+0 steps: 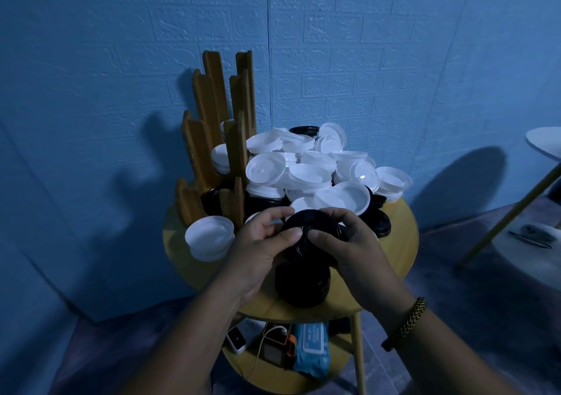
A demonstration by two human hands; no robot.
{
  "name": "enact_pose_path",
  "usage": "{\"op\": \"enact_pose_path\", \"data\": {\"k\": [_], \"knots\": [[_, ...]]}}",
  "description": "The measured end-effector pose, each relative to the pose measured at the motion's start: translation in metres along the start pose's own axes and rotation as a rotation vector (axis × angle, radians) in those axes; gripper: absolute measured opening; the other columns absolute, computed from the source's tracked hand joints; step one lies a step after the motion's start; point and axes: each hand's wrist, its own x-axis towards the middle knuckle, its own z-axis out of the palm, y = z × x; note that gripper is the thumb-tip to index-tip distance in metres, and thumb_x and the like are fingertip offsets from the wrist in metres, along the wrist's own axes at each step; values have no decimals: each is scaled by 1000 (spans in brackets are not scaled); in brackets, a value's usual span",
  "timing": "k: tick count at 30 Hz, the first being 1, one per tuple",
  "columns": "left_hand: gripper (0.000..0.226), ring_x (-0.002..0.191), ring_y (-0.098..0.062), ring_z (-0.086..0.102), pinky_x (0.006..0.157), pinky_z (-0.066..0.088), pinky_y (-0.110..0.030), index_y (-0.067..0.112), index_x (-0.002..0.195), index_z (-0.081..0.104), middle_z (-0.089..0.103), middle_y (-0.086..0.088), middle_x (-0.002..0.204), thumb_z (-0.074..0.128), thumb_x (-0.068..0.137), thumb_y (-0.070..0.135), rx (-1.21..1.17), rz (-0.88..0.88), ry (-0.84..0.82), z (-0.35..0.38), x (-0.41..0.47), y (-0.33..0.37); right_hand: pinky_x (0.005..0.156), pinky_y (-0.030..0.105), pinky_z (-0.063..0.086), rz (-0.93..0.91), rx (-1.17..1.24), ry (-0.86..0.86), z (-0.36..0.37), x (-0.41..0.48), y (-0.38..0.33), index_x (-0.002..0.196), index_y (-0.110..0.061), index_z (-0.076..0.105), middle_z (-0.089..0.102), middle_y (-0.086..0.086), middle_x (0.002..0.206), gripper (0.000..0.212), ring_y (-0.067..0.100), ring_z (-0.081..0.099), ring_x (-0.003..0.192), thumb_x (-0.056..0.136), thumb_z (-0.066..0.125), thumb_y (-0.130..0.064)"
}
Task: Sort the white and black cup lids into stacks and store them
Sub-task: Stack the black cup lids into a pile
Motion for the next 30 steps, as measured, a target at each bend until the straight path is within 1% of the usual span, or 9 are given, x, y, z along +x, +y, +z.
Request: {"op": "enact_pose_path", "data": {"k": [4, 6, 9, 12, 15, 17, 24, 27, 30], "knots": [[41, 106, -28, 72, 91, 58, -43, 22, 128, 61, 76, -10, 110, 72, 91, 9, 47, 16, 1, 2, -1, 1, 89, 45, 58, 31, -35, -65, -1, 1, -1, 119, -13, 60, 72, 13, 107, 41, 33, 71, 101, 82, 75, -4], [48, 110, -22, 71, 89, 58, -35, 25, 131, 59, 75, -6, 115, 78, 87, 22, 38, 29, -25, 1, -2, 2, 88, 46, 58, 36, -2, -64, -3, 3, -2, 119, -10, 60, 71, 16, 109, 45, 35, 70, 101, 78, 77, -5], [65, 116, 1, 63, 88, 53, -17, 35, 137, 53, 69, 16, 125, 80, 80, 49, 217, 125, -8, -15, -9, -5, 85, 47, 58, 35, 36, 9, -9, 5, -3, 118, -11, 61, 70, 18, 112, 49, 36, 70, 101, 73, 79, -9], [90, 135, 10, 41, 109, 42, -27, 57, 144, 36, 47, 33, 145, 80, 66, 67, 595, 92, -75, -35, -20, -24, 83, 44, 58, 38, 14, 45, -17, 5, -2, 120, -12, 62, 72, 14, 110, 54, 32, 71, 100, 70, 81, -16], [118, 142, 5, 25, 116, 35, -34, 55, 154, 9, 23, 32, 157, 83, 64, 68, 869, 5, -165, -33, -25, -36, 82, 41, 57, 73, -16, 43, -22, 3, 1, 120, -9, 62, 73, 13, 109, 55, 30, 71, 100, 69, 81, -17], [125, 139, 3, 31, 112, 39, -31, 51, 157, 2, 28, 29, 154, 86, 66, 62, 917, 11, -184, -25, -23, -38, 79, 38, 57, 130, -39, 16, -19, 2, 5, 118, -10, 63, 73, 13, 109, 52, 29, 72, 98, 70, 81, -18], [122, 133, -3, 44, 107, 48, -39, 54, 152, 11, 40, 26, 149, 88, 58, 64, 910, 29, -162, -25, -17, -46, 73, 30, 59, 211, -189, 50, -14, -1, 10, 113, -16, 65, 73, 7, 106, 36, 20, 72, 92, 81, 80, -19], [120, 130, -2, 45, 105, 50, -37, 55, 151, 13, 42, 26, 145, 89, 59, 61, 907, 44, -169, -25, -18, -46, 70, 24, 58, 197, -333, 26, -11, -4, 11, 108, -20, 66, 73, 1, 101, 26, 12, 71, 86, 85, 77, -25], [119, 129, -2, 45, 105, 50, -37, 56, 151, 12, 42, 29, 140, 88, 61, 59, 906, 40, -175, -25, -19, -47, 76, 23, 57, 181, -563, 13, -8, -4, 16, 116, -22, 62, 66, -2, 110, 32, 11, 65, 93, 88, 73, -31]]}}
